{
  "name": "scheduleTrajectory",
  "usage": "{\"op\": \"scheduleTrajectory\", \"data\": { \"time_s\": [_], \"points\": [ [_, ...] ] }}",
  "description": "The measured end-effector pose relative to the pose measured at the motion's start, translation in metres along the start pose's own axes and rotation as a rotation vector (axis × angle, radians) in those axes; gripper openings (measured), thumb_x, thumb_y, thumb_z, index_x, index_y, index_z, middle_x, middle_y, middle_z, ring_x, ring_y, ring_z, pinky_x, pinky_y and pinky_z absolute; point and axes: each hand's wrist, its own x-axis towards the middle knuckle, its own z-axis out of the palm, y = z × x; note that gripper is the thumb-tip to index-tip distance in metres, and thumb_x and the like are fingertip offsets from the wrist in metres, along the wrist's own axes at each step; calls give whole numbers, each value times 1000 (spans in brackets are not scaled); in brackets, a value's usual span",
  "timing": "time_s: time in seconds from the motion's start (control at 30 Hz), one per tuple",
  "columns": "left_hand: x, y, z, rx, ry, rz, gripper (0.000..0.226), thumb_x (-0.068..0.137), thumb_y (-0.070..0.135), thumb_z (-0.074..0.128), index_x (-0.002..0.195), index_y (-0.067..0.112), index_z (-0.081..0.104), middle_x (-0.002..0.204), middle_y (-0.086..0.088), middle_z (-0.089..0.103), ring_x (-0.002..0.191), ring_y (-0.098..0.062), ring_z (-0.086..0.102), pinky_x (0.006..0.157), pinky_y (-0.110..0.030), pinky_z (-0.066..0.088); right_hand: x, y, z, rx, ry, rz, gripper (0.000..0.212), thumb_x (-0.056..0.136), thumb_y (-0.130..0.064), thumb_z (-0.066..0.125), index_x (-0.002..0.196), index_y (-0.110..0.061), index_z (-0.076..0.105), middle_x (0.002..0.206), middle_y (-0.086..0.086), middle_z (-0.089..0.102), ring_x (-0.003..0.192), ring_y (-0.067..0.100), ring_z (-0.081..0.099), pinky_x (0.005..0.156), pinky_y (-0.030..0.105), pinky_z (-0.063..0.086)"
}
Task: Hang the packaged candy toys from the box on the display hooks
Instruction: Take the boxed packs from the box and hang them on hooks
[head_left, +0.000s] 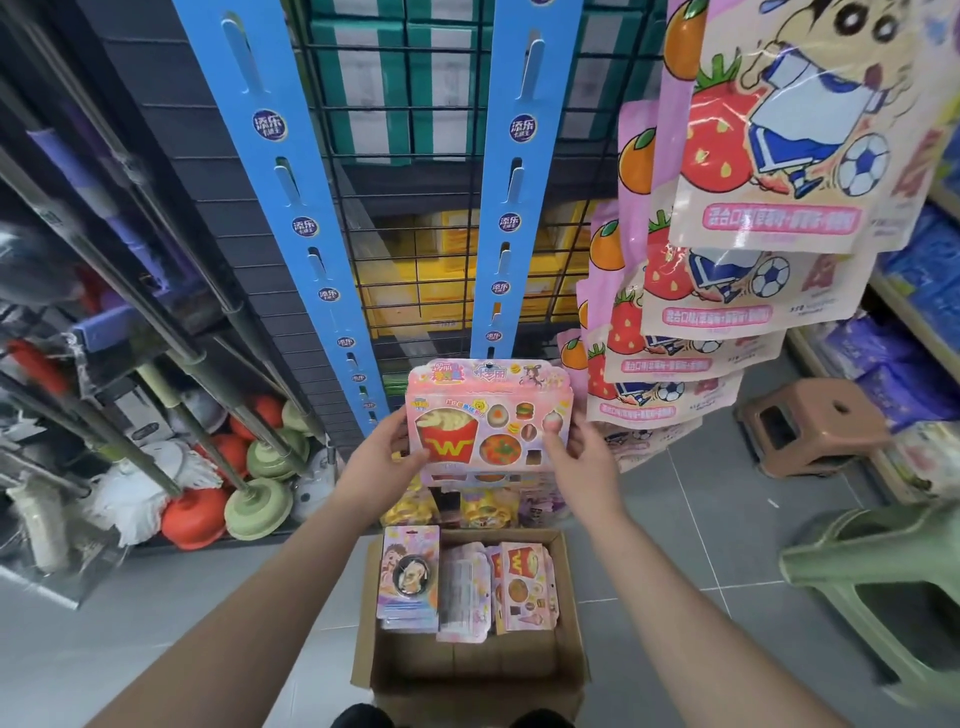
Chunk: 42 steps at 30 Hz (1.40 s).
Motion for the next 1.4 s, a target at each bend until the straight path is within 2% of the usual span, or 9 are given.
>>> {"op": "scheduleTrajectory", "data": {
  "time_s": [0.13, 0.3, 0.4, 0.53, 0.67, 0.8, 0.97, 1.13, 1.4],
  "points": [
    [-4, 7, -1, 91, -58, 7, 70, 100, 28, 65, 159, 37, 29, 139, 20, 52, 130, -8, 50, 113, -43, 46, 0, 3, -1, 5, -46, -3, 32, 99, -36, 61, 132, -36, 56, 127, -12, 66, 121, 8, 60, 101, 35, 49],
    [-8, -7, -2, 270, -76, -25, 78, 100, 32, 65, 164, 26, 21, 162, -2, 40, 144, -25, 45, 114, -45, 43, -11, 8, -9, -89, -90, -12, 42, 98, -28, 64, 139, -29, 53, 133, -12, 62, 122, 8, 58, 101, 35, 51],
    [-17, -19, 5, 525, -118, -25, 78, 99, 32, 64, 163, 16, 21, 164, -11, 35, 149, -30, 37, 118, -45, 37, -24, 20, -17, -385, -156, -35, 56, 97, -30, 64, 148, -19, 44, 148, 0, 51, 131, 17, 52, 105, 35, 46],
    [-37, -32, 24, 815, -191, 42, 76, 99, 37, 62, 161, 18, 23, 162, -8, 33, 142, -31, 42, 111, -43, 44, -46, 40, -27, -683, -311, -135, 62, 96, -36, 62, 152, -26, 37, 148, -2, 47, 129, 19, 52, 103, 38, 48],
    [-55, -42, 48, 1006, -230, 88, 75, 99, 42, 61, 160, 22, 23, 164, -5, 30, 148, -30, 35, 113, -45, 41, -65, 64, -31, -911, -364, -263, 61, 97, -41, 58, 153, -29, 37, 150, -4, 45, 136, 20, 45, 113, 40, 37],
    [-66, -60, 69, 1049, -275, 76, 66, 103, 40, 53, 160, 24, 25, 164, -5, 30, 149, -28, 33, 114, -42, 38, -78, 96, -27, -977, -399, -246, 59, 97, -40, 58, 151, -29, 40, 150, -3, 44, 138, 22, 42, 117, 40, 32],
    [-60, -97, 92, 1098, -378, 48, 70, 99, 42, 60, 158, 23, 28, 163, -5, 31, 149, -29, 33, 115, -42, 36, -91, 144, -20, -992, -429, -120, 56, 95, -41, 59, 147, -28, 45, 151, -1, 46, 135, 26, 47, 114, 41, 36],
    [-42, -149, 121, 1120, -464, 41, 73, 98, 41, 58, 160, 20, 25, 164, -7, 28, 150, -30, 30, 116, -44, 35, -96, 200, -2, -917, -365, 19, 46, 92, -43, 61, 136, -30, 55, 130, -2, 59, 125, 25, 55, 104, 41, 44],
    [3, -241, 184, 1208, -604, 92, 71, 98, 35, 55, 159, 17, 25, 162, -10, 28, 148, -32, 31, 115, -44, 38, -78, 309, 44, -864, -329, 208, 52, 92, -37, 64, 142, -28, 51, 140, 3, 54, 128, 26, 53, 108, 38, 42]
  ]
}}
